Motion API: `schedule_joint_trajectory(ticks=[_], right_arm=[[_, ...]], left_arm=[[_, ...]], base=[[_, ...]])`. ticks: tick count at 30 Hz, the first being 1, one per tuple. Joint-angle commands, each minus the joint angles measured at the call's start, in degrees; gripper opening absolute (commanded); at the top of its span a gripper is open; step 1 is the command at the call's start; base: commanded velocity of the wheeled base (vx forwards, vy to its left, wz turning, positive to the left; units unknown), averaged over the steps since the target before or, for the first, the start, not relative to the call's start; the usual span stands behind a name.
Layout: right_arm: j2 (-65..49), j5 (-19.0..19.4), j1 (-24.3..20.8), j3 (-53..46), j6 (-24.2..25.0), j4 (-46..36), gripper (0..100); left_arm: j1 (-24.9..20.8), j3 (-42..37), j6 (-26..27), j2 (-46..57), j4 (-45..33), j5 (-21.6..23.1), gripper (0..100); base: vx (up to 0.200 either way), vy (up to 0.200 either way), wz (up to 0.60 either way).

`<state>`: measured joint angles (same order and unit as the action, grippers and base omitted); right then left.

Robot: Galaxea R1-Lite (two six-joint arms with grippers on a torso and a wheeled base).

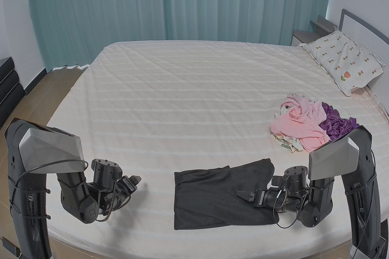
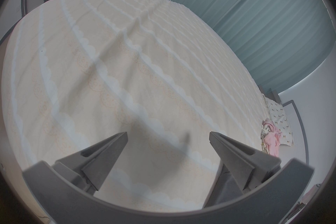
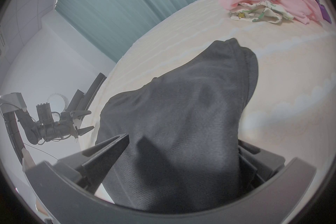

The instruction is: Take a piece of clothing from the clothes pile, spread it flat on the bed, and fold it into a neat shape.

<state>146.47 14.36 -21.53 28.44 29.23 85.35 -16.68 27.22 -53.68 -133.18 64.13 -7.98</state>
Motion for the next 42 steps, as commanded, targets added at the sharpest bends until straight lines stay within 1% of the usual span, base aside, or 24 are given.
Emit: schedule_joint_trajectory(ticks=[1,8,9,17,20,21,22,25,29,42], right_arm=[[0.92,0.14,-0.80,1.44,0.03,-0.71,100],[1.01,0.23,-1.24,1.97,0.39,-0.71,100],[1.10,0.41,-1.24,2.15,0.47,-0.71,0],[1.45,0.84,-1.15,2.15,0.91,0.17,0],[1.10,0.84,-1.15,1.79,3.02,0.52,0],[1.10,0.84,-1.15,1.79,3.02,0.52,0],[1.01,0.93,-0.97,1.53,4.25,1.58,0],[1.01,1.55,-0.62,0.30,5.75,3.77,0],[0.66,2.78,-0.62,-0.84,6.10,4.30,0],[-1.27,2.87,0.26,-2.78,6.19,4.30,0]], left_arm=[[-0.02,0.11,-0.03,-0.06,0.03,-0.01,100],[-0.02,0.11,-0.03,-0.06,0.03,-0.01,100],[-0.02,0.11,-0.03,-0.06,0.03,-0.01,100],[-0.02,0.20,-0.03,-0.06,0.03,-0.10,100],[-0.20,0.11,-1.26,0.47,0.03,-0.54,100],[-0.20,0.11,-1.26,0.47,0.03,-0.54,100],[-0.20,0.11,-1.52,0.38,0.11,-0.80,100],[-0.55,0.11,-1.26,-0.06,0.20,-0.89,100],[-0.64,-0.06,-1.26,0.03,0.20,-0.89,100],[-0.64,-0.24,-1.34,0.20,0.20,-0.89,100]], base=[[0.000,0.000,0.00],[0.000,0.000,0.00],[0.000,0.000,0.00],[0.000,0.000,0.00],[0.000,0.000,0.00],[0.000,0.000,0.00],[0.000,0.000,0.00],[0.000,0.000,0.00],[0.000,0.000,0.00],[0.000,-0.200,0.00]])
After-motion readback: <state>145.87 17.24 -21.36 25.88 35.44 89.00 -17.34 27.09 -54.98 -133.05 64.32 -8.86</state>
